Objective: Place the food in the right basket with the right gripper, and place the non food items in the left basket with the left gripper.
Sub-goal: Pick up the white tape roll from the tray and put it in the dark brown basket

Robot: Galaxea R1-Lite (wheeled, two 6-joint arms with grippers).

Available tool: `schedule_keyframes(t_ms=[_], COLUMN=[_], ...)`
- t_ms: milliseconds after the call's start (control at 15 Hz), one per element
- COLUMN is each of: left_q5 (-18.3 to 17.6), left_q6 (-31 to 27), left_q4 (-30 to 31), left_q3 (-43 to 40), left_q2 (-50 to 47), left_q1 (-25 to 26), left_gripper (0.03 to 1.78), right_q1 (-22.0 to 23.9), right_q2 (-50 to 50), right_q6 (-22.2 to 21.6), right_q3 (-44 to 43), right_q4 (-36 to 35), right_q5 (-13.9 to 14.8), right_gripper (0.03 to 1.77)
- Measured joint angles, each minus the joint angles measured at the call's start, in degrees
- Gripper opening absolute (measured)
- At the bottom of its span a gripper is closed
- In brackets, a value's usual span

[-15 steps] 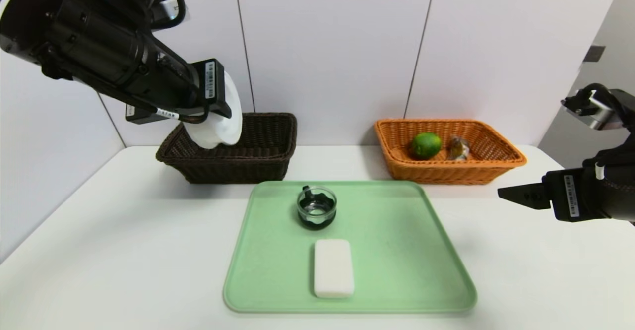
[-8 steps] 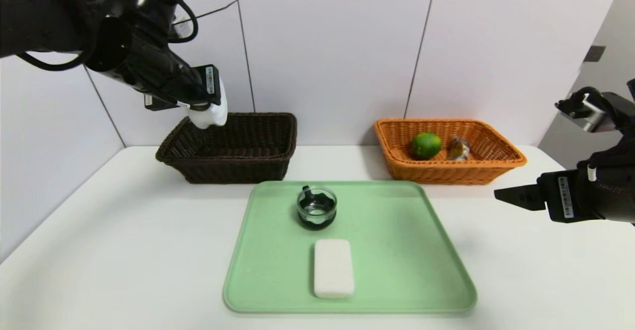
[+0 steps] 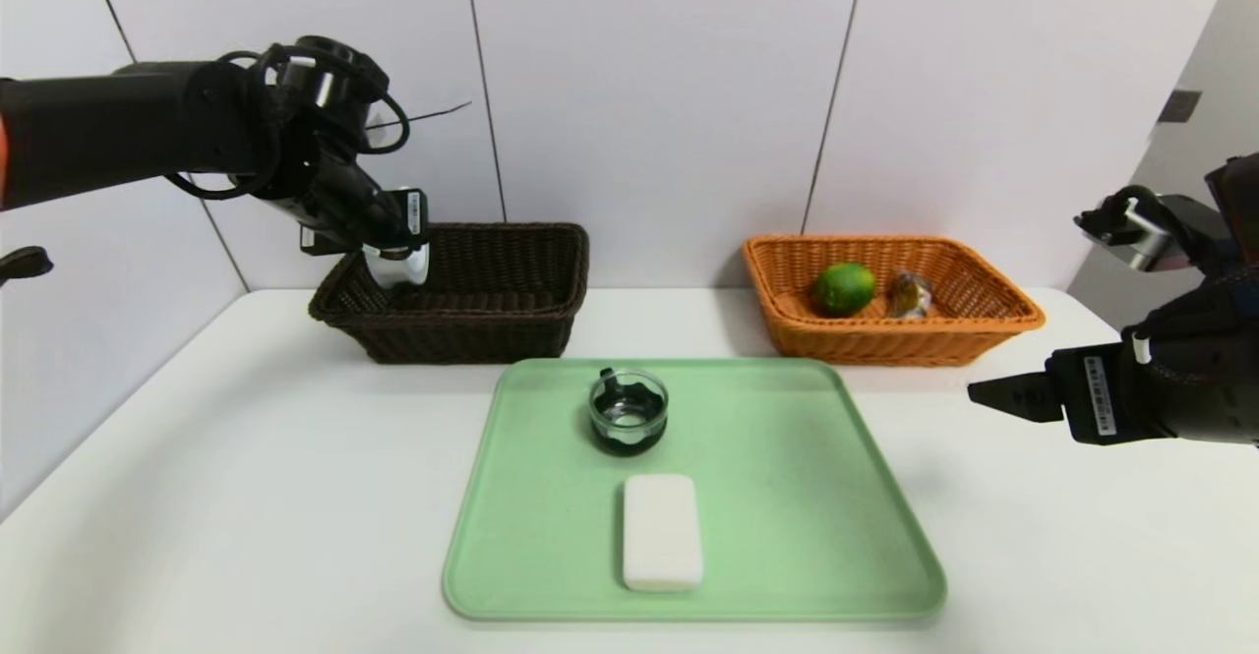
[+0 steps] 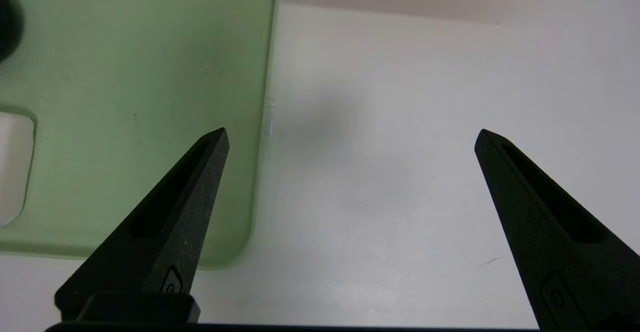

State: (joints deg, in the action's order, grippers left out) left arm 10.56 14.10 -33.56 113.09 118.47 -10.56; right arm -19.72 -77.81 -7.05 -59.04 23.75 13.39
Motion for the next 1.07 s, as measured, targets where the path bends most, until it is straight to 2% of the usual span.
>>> schedule_keyframes(t_ms=[200, 933, 1067], left_q5=[0.02, 0.18, 0.27], left_q6=[-2.67, -3.97, -4.11], left_q4=[2.63, 3.33, 3.55], left_q3=[0.02, 0.0, 0.02], left_q2=[2.86, 9.12, 9.18], left_q1=[1.52, 3.25, 3.4], left_gripper=[0.59, 0.59, 0.84], right_q1=[-0.04, 0.07, 0.02], right_q2=[-0.85, -1.27, -1.23], right_q6=[0.13, -0.02, -0.04], right_q3=[-0.2, -0.06, 0.09], right_q4=[0.01, 0.04, 0.09], right_q5=[-0.05, 0.0, 0.0], right_gripper=[1.7, 1.7, 1.7])
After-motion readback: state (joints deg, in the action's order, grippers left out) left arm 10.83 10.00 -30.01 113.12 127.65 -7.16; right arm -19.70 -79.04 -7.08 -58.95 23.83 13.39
